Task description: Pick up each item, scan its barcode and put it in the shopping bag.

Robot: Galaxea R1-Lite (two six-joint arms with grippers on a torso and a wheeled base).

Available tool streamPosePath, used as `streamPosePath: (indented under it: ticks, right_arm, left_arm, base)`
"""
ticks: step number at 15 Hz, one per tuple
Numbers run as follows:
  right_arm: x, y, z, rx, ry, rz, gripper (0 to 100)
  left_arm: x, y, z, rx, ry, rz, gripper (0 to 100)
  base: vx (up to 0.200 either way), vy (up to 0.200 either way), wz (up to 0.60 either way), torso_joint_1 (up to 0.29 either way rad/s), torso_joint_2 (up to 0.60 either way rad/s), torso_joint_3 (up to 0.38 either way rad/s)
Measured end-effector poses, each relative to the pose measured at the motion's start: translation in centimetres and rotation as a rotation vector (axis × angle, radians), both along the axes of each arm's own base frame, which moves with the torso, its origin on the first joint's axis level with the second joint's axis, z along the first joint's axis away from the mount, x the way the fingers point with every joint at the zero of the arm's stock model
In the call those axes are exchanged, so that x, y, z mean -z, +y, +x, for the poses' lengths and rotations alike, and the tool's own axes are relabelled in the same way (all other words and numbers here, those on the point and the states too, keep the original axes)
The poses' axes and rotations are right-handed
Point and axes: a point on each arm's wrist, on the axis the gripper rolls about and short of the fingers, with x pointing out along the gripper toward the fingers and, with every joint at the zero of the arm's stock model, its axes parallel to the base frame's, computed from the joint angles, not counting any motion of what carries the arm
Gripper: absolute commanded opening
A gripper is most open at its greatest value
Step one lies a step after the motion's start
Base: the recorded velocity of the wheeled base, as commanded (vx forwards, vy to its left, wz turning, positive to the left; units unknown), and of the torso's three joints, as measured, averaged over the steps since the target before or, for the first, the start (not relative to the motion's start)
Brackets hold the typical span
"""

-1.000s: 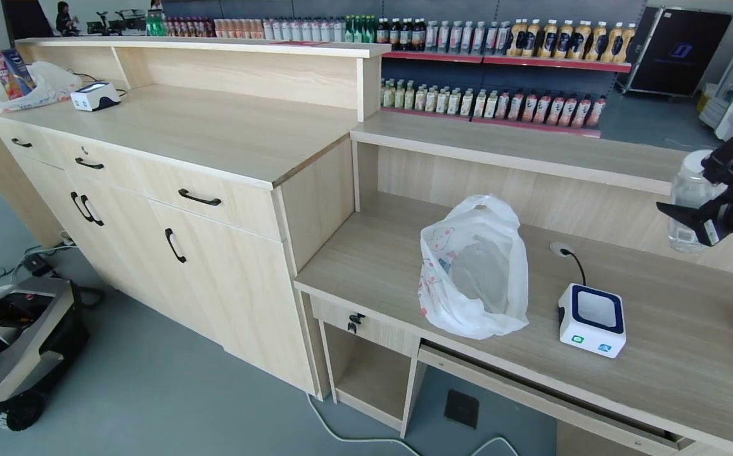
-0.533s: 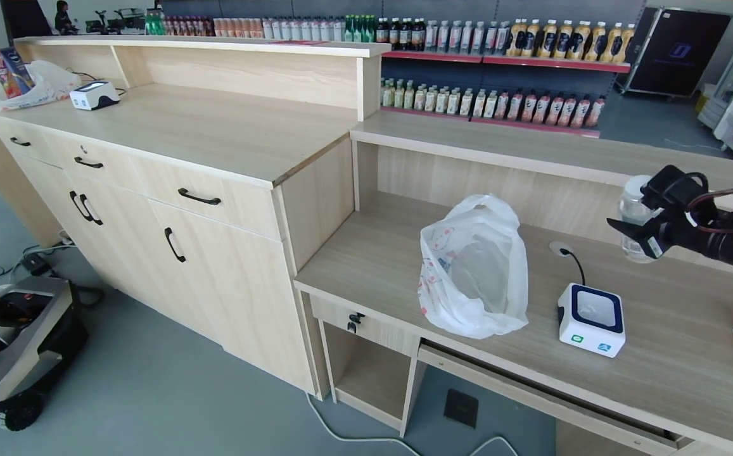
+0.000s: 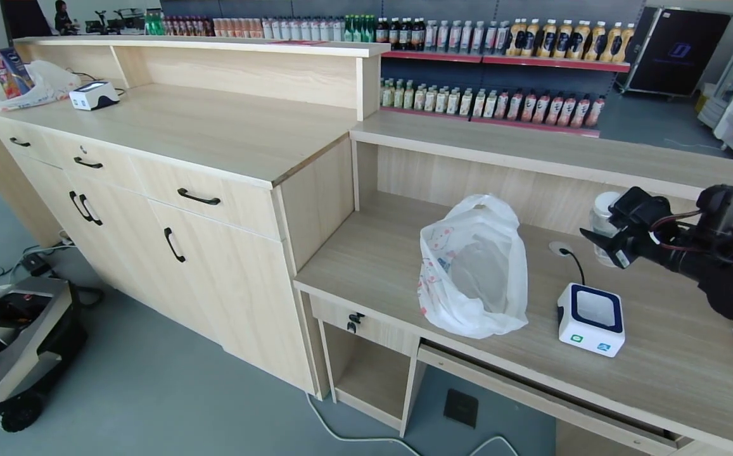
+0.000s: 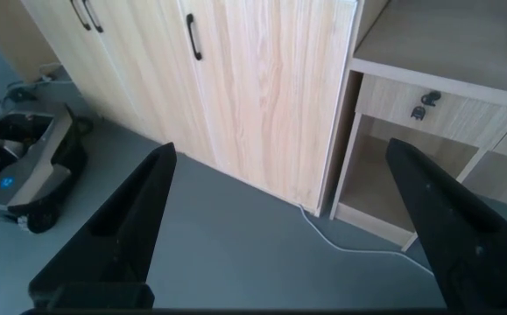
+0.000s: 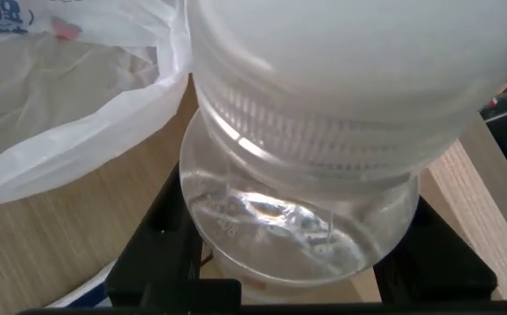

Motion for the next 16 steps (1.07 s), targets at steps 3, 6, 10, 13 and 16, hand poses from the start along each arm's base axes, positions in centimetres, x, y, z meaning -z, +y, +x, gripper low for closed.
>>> streamPosePath:
  ticks: [3,6,10,13,16]
  right_arm:
    - [1.1,0.2,0.9,-0.017,-0.046,-0.008,0]
    - [2.4,0.5,1.6,-0.052,-0.078,-0.013,0]
    - [4.5,0.9,2.3,-0.078,-0.062,-0.01,0]
    - [5.8,1.0,2.6,-0.1,-0.049,-0.023,0]
    - [6.6,0.9,2.9,-0.098,-0.041,-0.024,0]
  left_arm:
    - [0.0,0.0,0.0,0.0,0.0,0.0,100]
    - [0.0,0.0,0.0,0.0,0.0,0.0,100]
    - [0.0,0.0,0.0,0.0,0.0,0.0,100]
    - [0.0,0.0,0.0,0.0,0.0,0.0,100]
    - [0.0,0.0,0.0,0.0,0.0,0.0,100]
  base:
    - [0.0,0.0,0.0,0.0,0.0,0.0]
    - [0.0,0.0,0.0,0.0,0.0,0.0]
    - [0.0,0.0,0.0,0.0,0.0,0.0]
    - [0.0,0.0,0.0,0.0,0.0,0.0]
    - [0.0,0.0,0.0,0.0,0.0,0.0]
